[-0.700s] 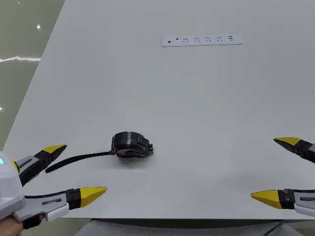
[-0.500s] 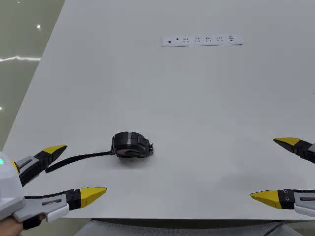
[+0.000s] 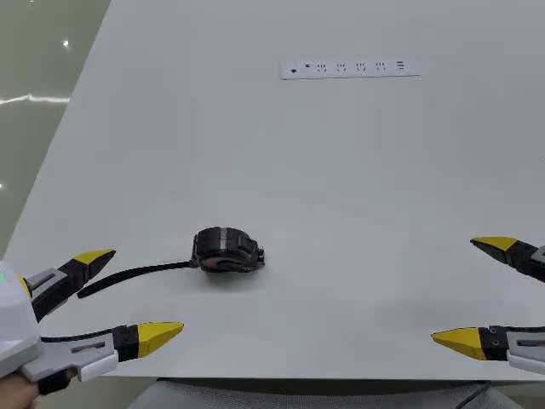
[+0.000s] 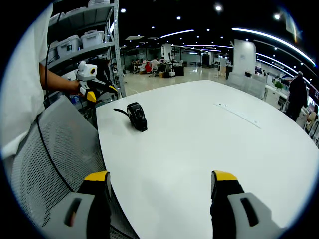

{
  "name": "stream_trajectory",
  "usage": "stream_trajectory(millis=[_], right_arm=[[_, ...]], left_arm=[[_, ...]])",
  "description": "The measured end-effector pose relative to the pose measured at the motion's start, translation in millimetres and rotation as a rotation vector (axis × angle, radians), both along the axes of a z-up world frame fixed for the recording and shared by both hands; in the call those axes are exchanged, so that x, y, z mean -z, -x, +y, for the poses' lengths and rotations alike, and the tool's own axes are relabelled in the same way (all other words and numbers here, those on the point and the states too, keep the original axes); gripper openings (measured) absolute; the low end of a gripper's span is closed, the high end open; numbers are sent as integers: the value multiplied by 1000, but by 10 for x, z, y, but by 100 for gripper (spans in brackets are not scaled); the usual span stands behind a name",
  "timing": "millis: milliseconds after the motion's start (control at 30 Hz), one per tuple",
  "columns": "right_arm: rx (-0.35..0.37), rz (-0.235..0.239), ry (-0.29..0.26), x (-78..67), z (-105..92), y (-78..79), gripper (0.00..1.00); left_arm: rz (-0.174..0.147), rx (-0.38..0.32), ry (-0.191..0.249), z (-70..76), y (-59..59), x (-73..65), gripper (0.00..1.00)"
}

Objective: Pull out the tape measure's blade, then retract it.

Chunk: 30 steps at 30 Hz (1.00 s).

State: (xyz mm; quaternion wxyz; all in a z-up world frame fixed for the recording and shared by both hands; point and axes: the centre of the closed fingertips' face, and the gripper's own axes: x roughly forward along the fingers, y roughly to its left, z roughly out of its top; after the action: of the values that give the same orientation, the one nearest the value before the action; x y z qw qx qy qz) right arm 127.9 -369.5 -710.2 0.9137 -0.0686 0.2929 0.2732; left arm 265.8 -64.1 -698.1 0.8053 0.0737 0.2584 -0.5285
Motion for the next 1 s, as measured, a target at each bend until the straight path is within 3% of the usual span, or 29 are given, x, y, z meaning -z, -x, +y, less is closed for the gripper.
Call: stream_trajectory(millis=[567, 1000], right_arm=[[-11, 5, -5, 8, 7, -21, 82], [-53, 27, 5, 99, 98, -90, 77]], left_arm=[[2, 10, -4, -23, -8, 14, 83], [1, 50, -24, -90, -51, 88, 81]])
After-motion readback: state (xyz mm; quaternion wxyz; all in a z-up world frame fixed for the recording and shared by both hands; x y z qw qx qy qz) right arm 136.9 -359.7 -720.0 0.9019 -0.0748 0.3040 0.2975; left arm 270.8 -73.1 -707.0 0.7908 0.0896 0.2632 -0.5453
